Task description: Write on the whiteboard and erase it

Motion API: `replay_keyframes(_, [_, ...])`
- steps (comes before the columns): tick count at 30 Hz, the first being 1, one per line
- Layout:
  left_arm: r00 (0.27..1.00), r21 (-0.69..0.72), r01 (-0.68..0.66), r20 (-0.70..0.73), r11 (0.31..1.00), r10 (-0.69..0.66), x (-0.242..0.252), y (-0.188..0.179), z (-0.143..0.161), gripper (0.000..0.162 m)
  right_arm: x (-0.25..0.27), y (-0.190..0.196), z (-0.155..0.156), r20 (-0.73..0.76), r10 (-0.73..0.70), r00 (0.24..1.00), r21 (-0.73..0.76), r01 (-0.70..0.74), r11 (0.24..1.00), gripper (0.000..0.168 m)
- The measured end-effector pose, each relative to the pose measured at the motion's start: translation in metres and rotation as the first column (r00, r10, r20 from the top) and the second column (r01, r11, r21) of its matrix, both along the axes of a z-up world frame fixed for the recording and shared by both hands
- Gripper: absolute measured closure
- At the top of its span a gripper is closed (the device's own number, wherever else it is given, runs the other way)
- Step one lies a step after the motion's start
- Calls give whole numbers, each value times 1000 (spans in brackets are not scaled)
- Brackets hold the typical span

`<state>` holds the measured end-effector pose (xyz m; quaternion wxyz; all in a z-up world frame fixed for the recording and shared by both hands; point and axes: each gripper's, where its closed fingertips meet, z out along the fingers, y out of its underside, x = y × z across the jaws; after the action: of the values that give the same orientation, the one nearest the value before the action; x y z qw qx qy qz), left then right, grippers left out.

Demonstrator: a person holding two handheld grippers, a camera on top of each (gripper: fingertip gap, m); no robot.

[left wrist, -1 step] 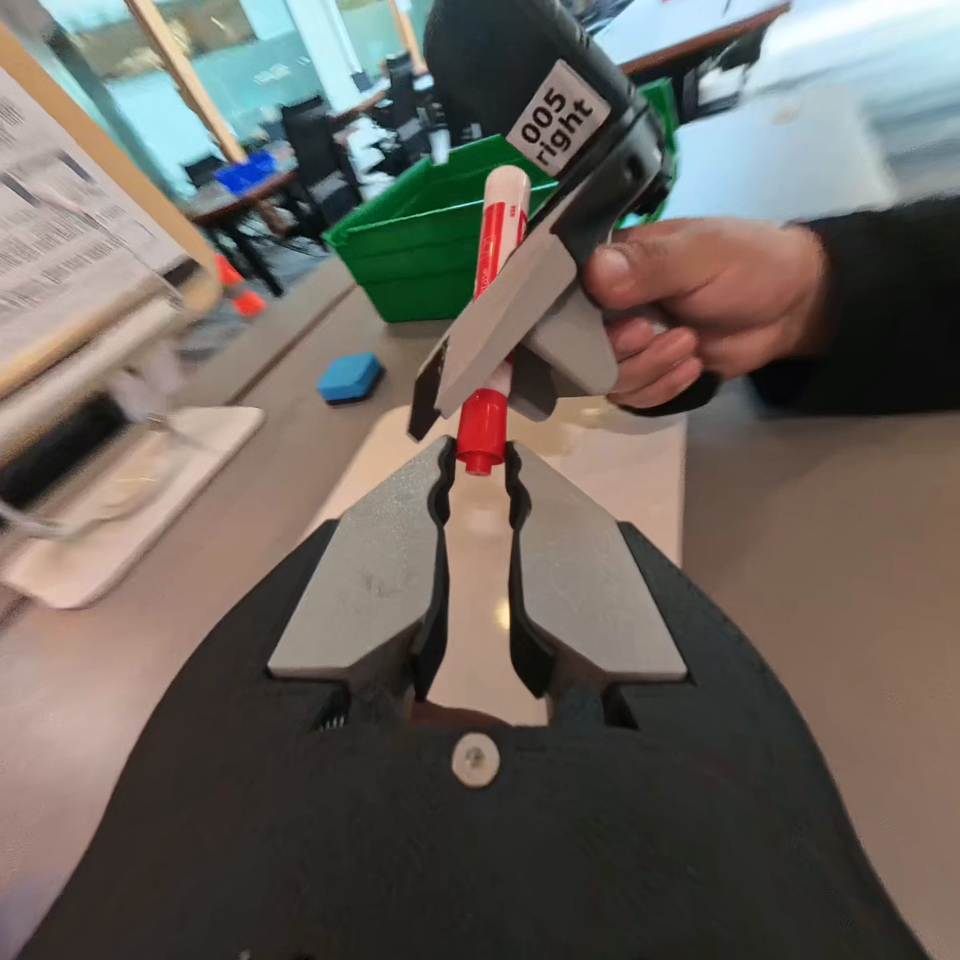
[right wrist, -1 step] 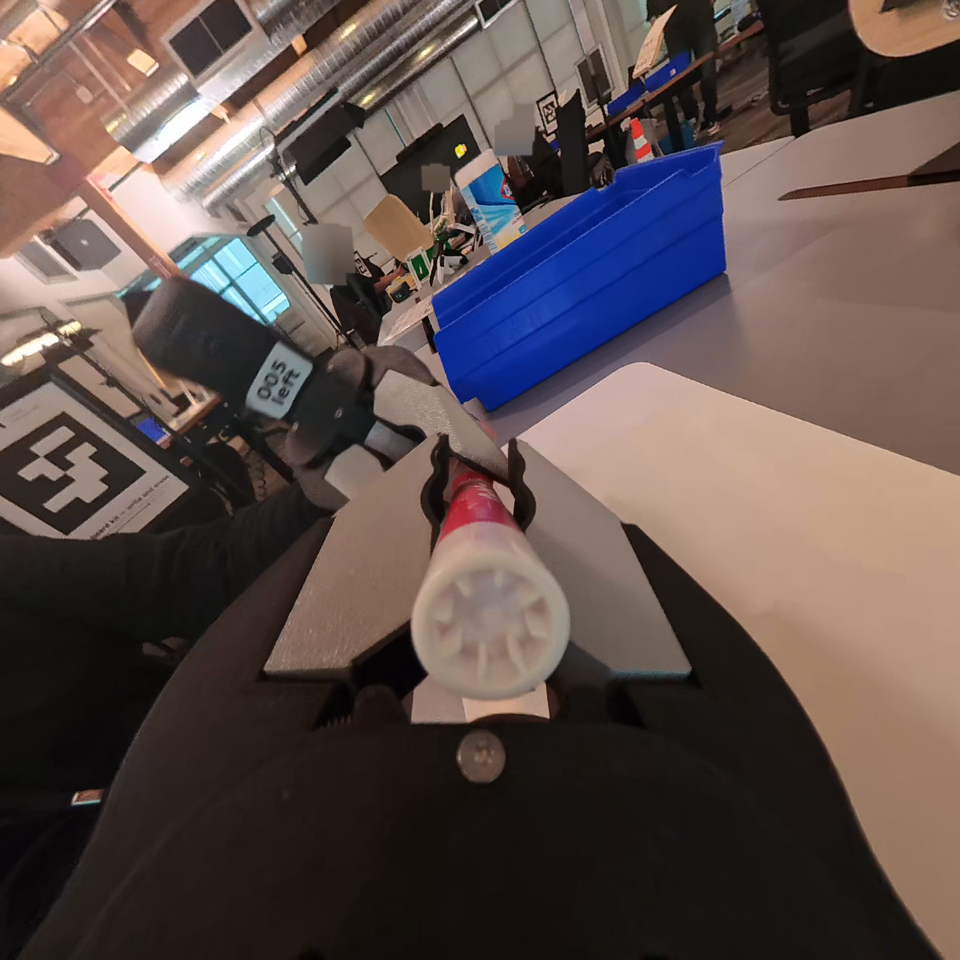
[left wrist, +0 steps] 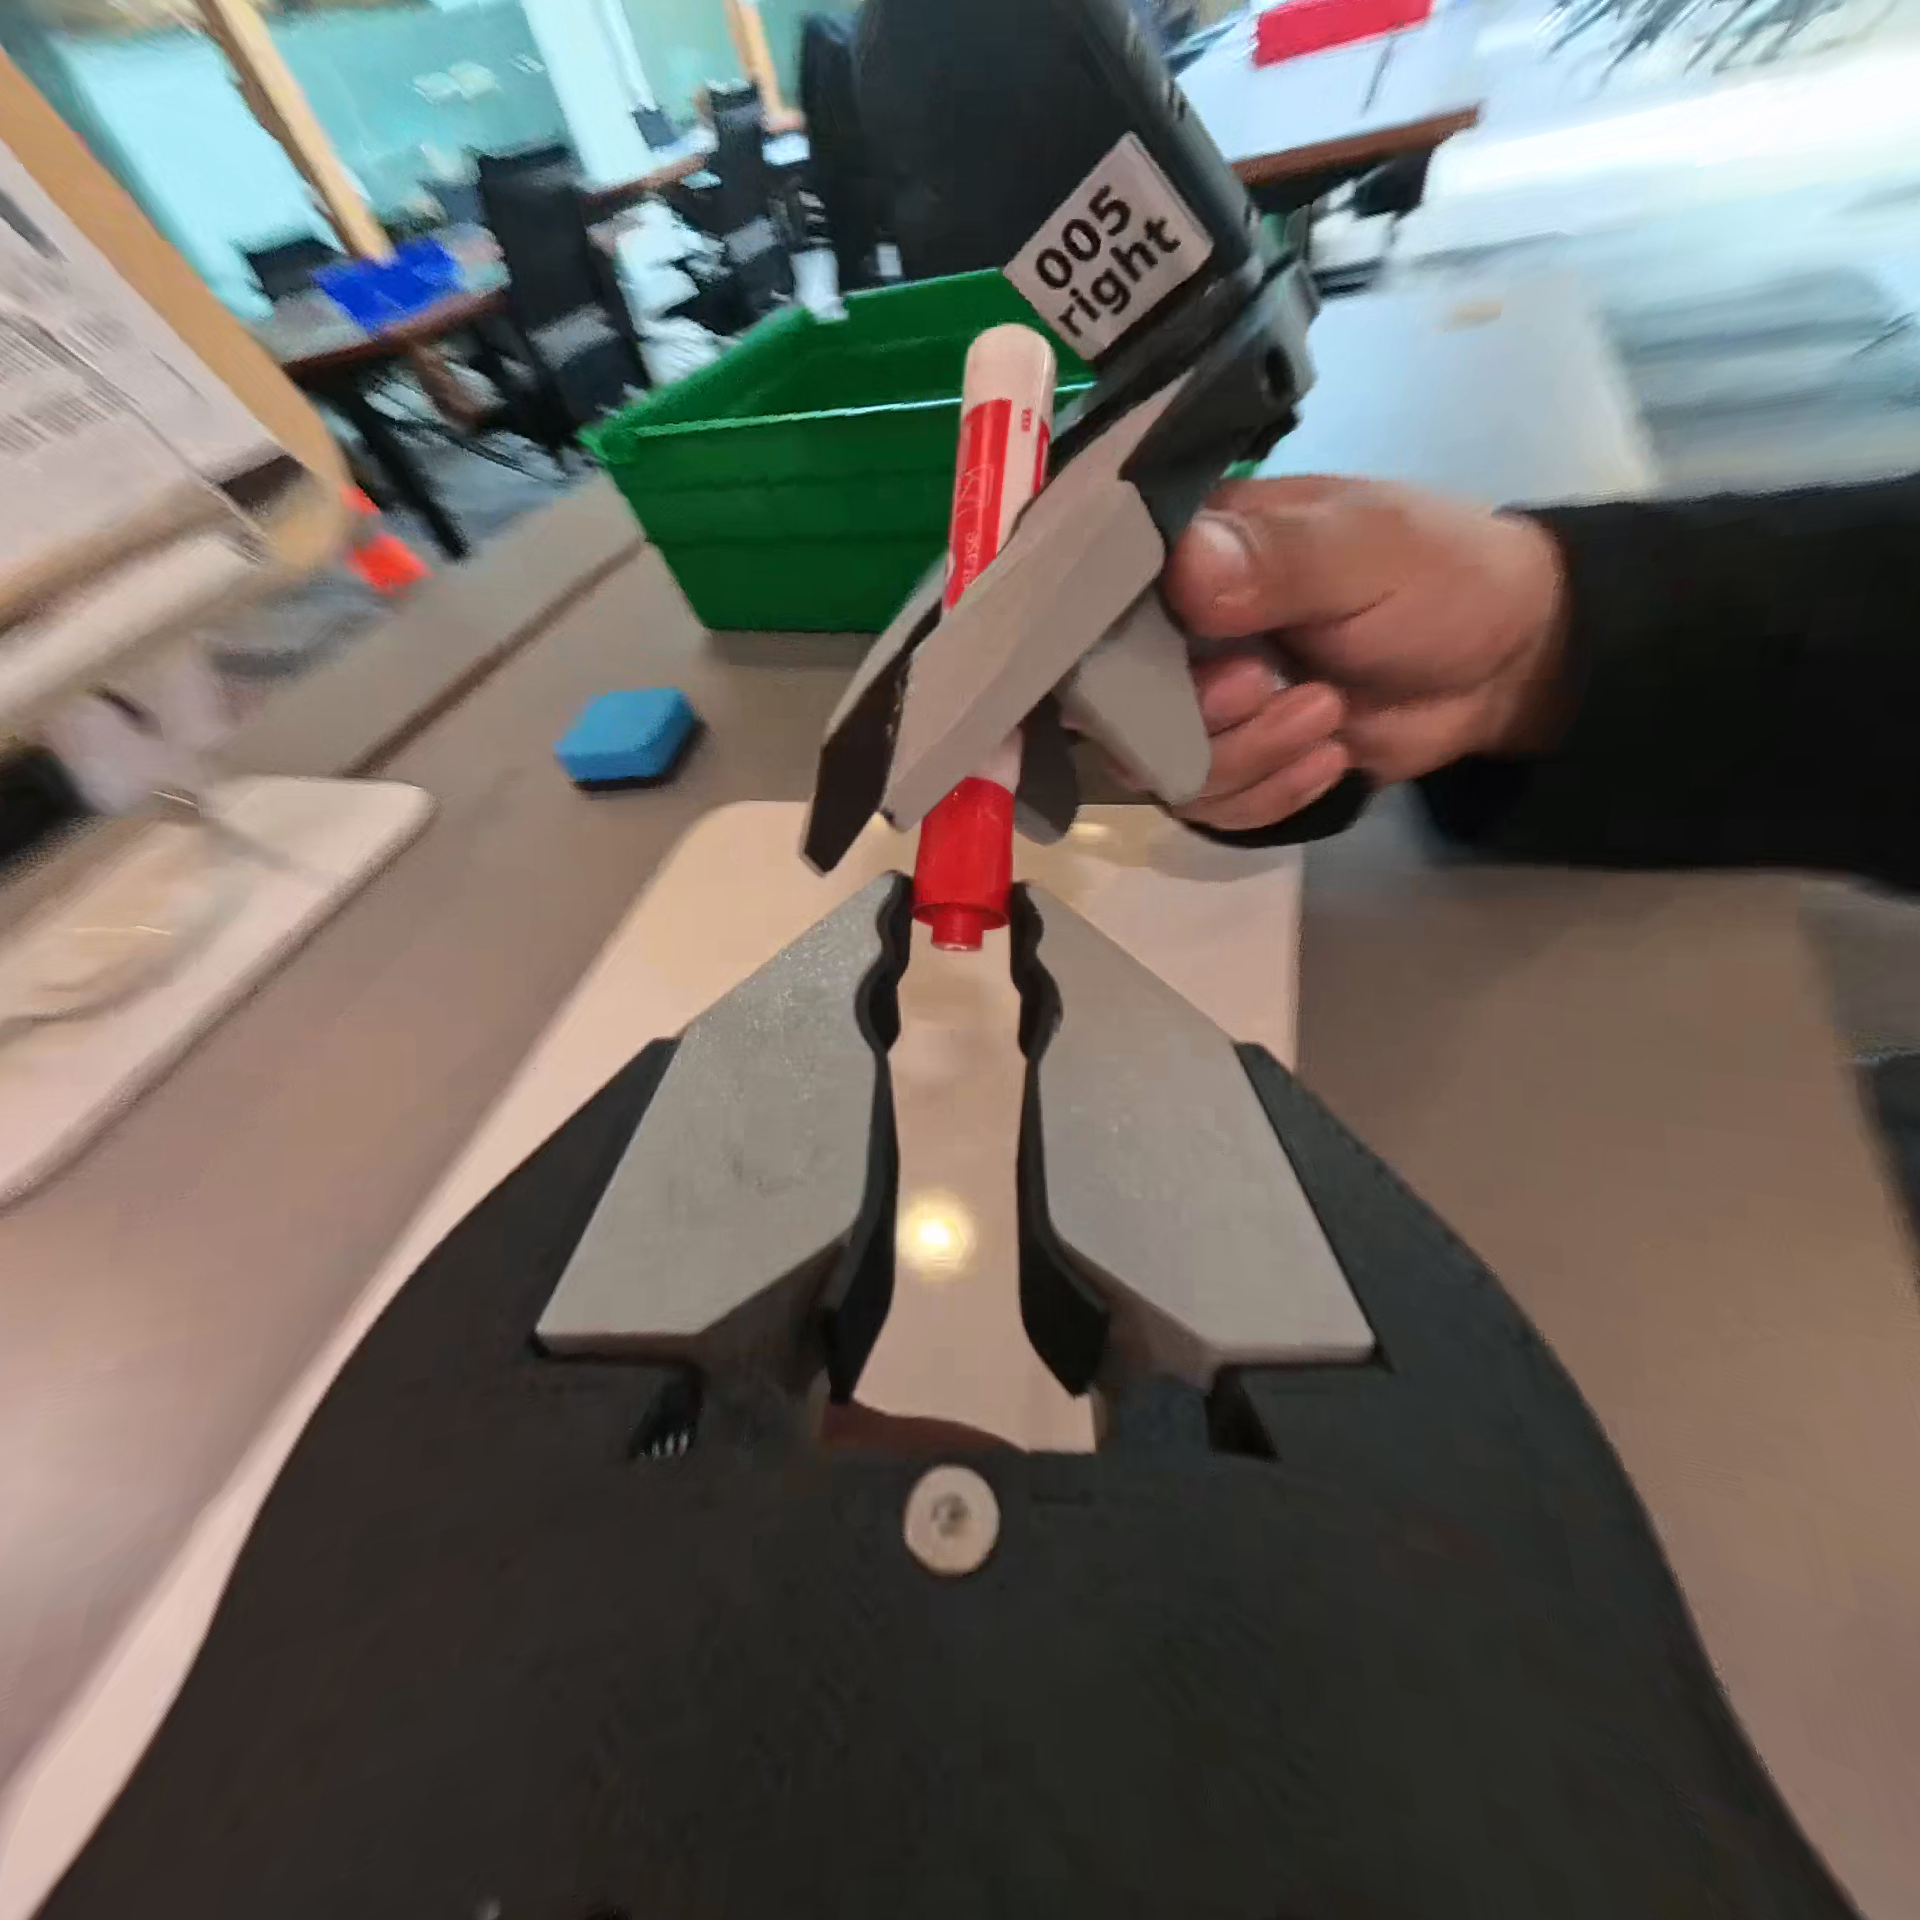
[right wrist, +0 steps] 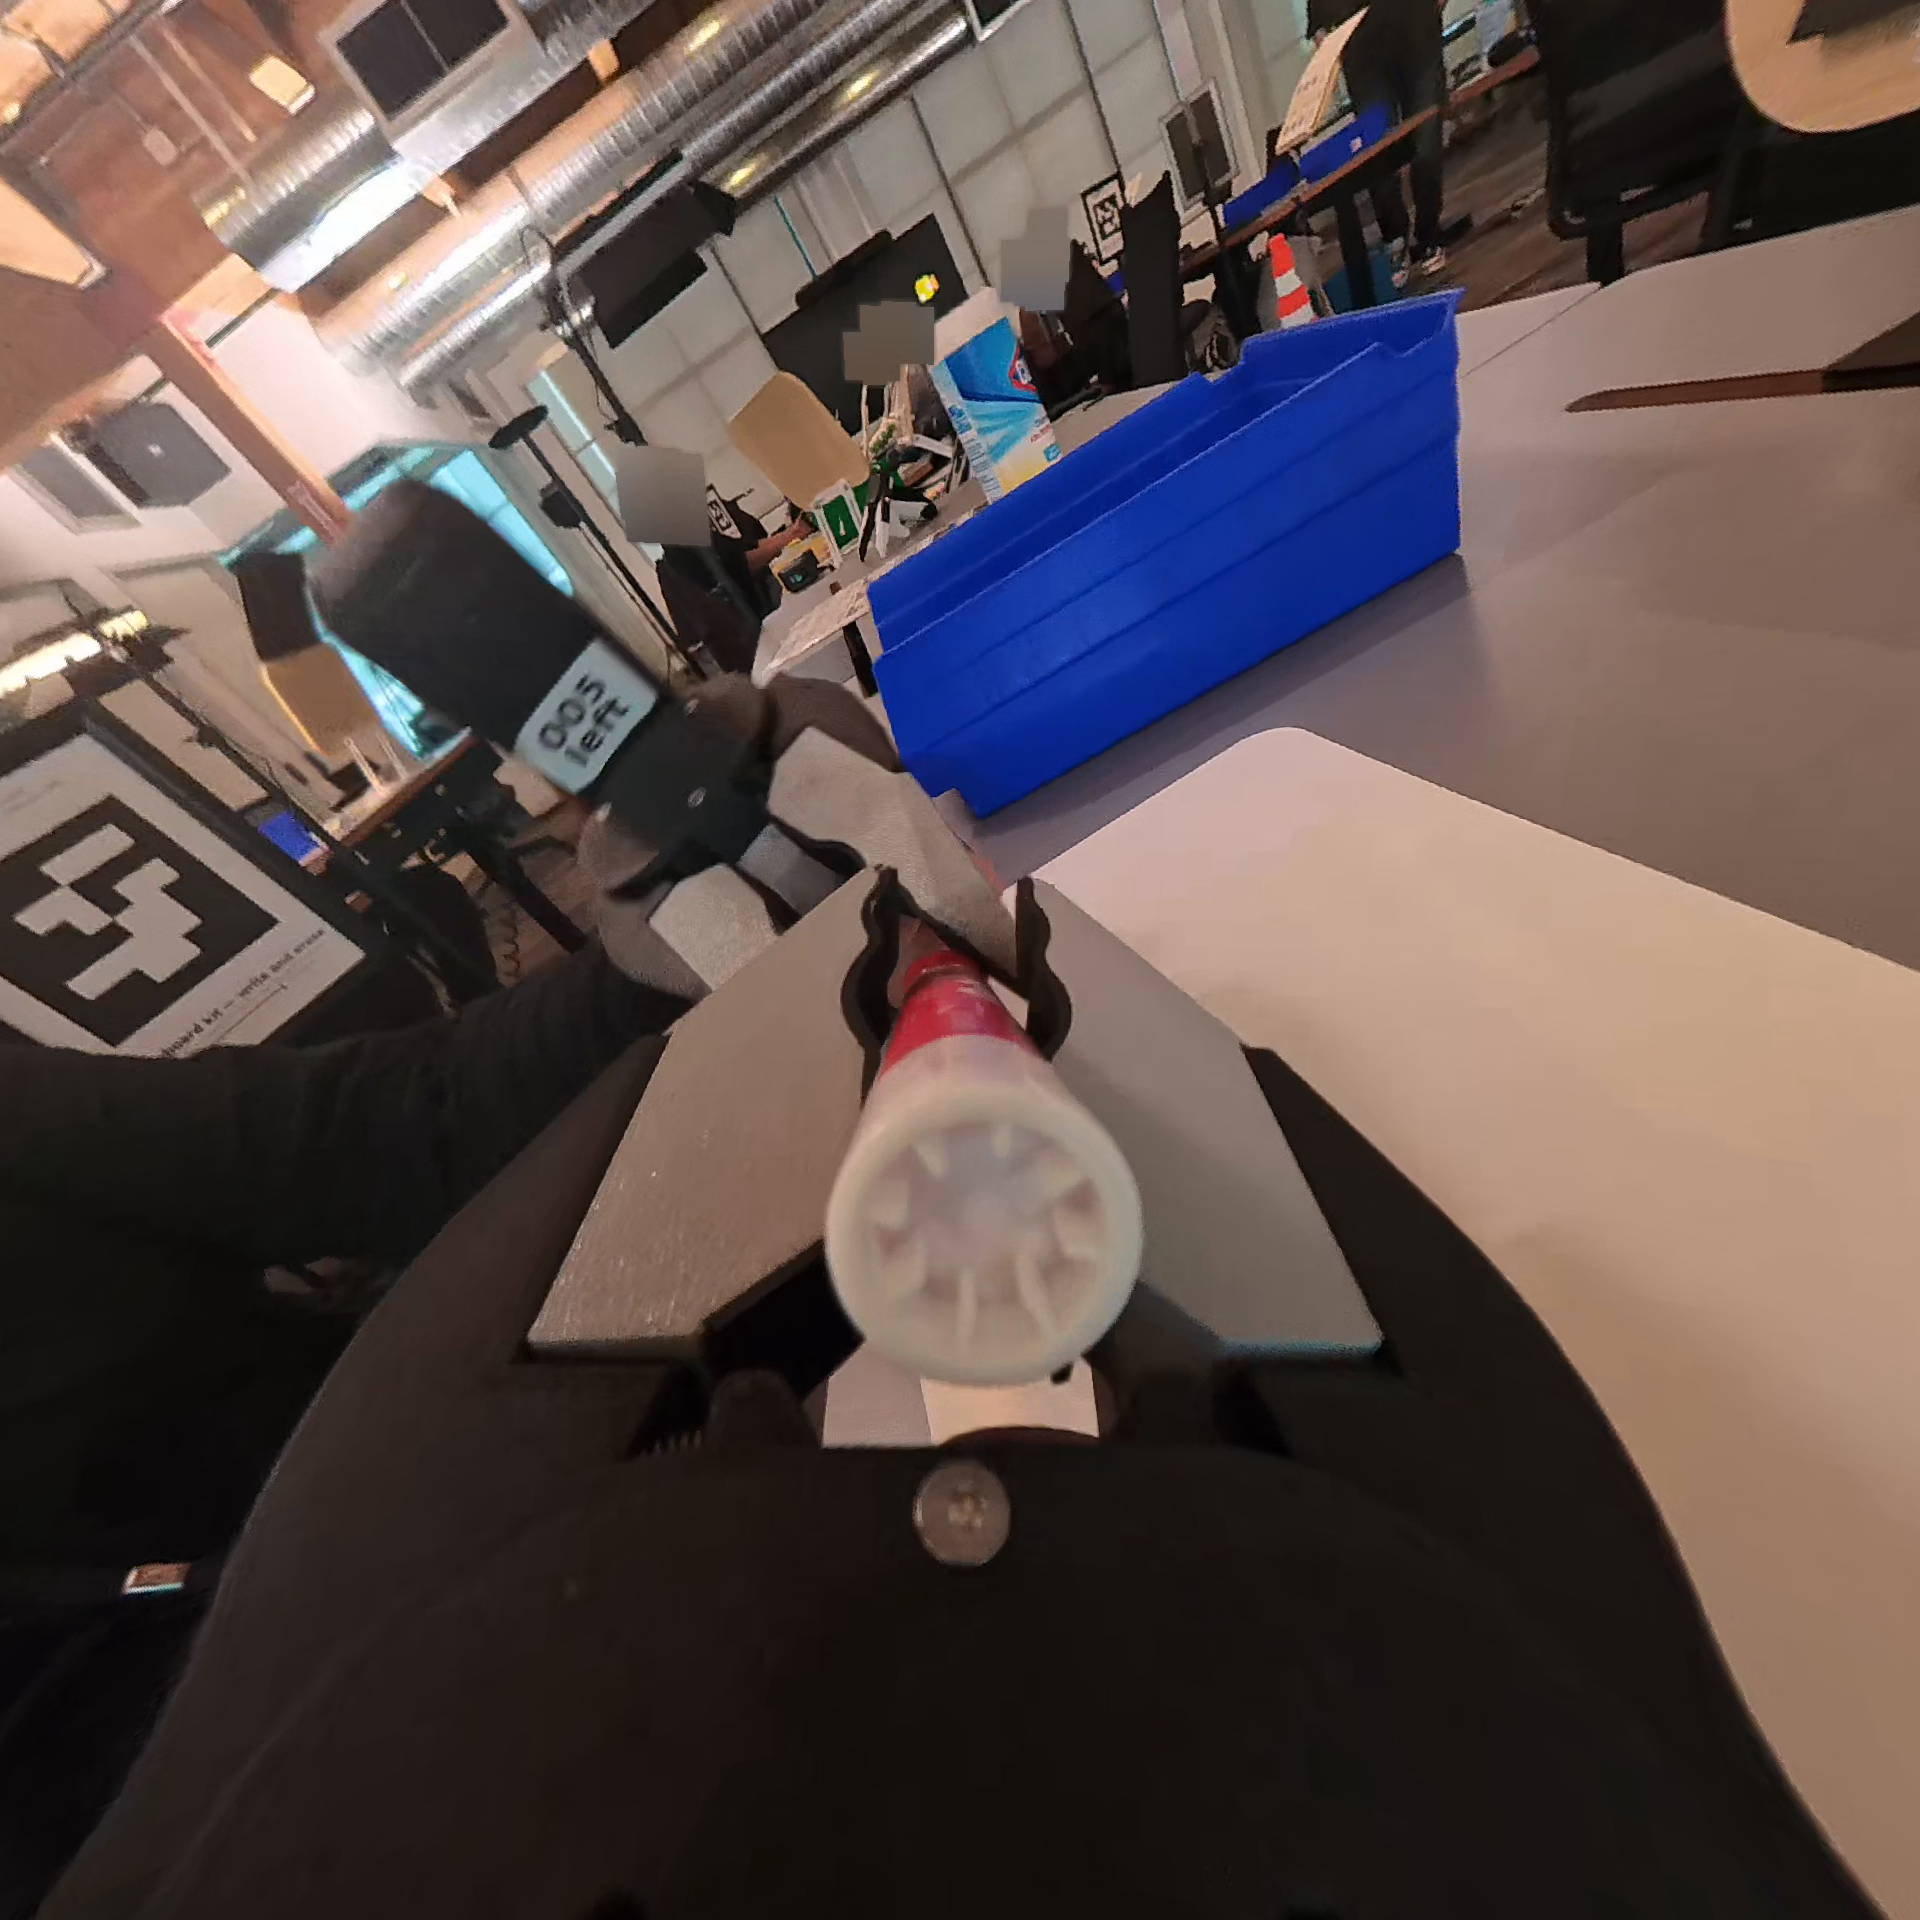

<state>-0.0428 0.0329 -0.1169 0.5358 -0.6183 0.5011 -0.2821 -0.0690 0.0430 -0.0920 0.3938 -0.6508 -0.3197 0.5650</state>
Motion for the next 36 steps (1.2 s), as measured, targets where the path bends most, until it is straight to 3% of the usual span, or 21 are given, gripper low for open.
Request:
replay_keyframes(3, [974,-347,206,161,915,-158,1,-23,2,146,-5,-15,7,-3,57,998,66,-57,996,148])
replay_keyframes(5, [943,-467,302,277,831,-187,-2,-28,10,146,-6,-21,13,-25,85,996,88,-83,993,148])
replay_keyframes(7, [951,-425,268,259,864,-167,-2,-22,10,146,-6,-17,10,-15,65,998,77,-63,995,147])
replay_keyframes(12, [997,-143,66,59,987,-58,4,-7,-1,145,0,-4,5,-7,5,1000,40,-5,999,147])
replay_keyframes(16, [999,54,-39,-7,998,40,7,1,-3,144,2,1,3,-26,-10,1000,-3,10,1000,148])
replay_keyframes(21, [997,47,-66,-26,997,67,12,4,-7,145,-9,-2,-5,42,-20,999,43,18,999,147])
replay_keyframes(26, [997,-49,-52,-52,997,49,13,2,-15,146,-10,0,-10,78,-43,996,69,37,997,148])
replay_keyframes(29, [992,-261,118,69,958,-103,16,-22,-6,146,-14,-18,3,37,38,999,124,-42,991,148])
replay_keyframes(33, [924,-465,366,281,806,-258,10,-49,15,146,-19,-43,18,-26,169,985,168,-162,972,149])
replay_keyframes(35, [919,-487,383,291,785,-267,9,-50,13,146,-20,-46,18,-17,174,985,178,-168,970,148])
replay_keyframes(36, [930,-460,352,268,815,-250,11,-46,11,146,-20,-42,17,-14,155,988,173,-150,973,148])
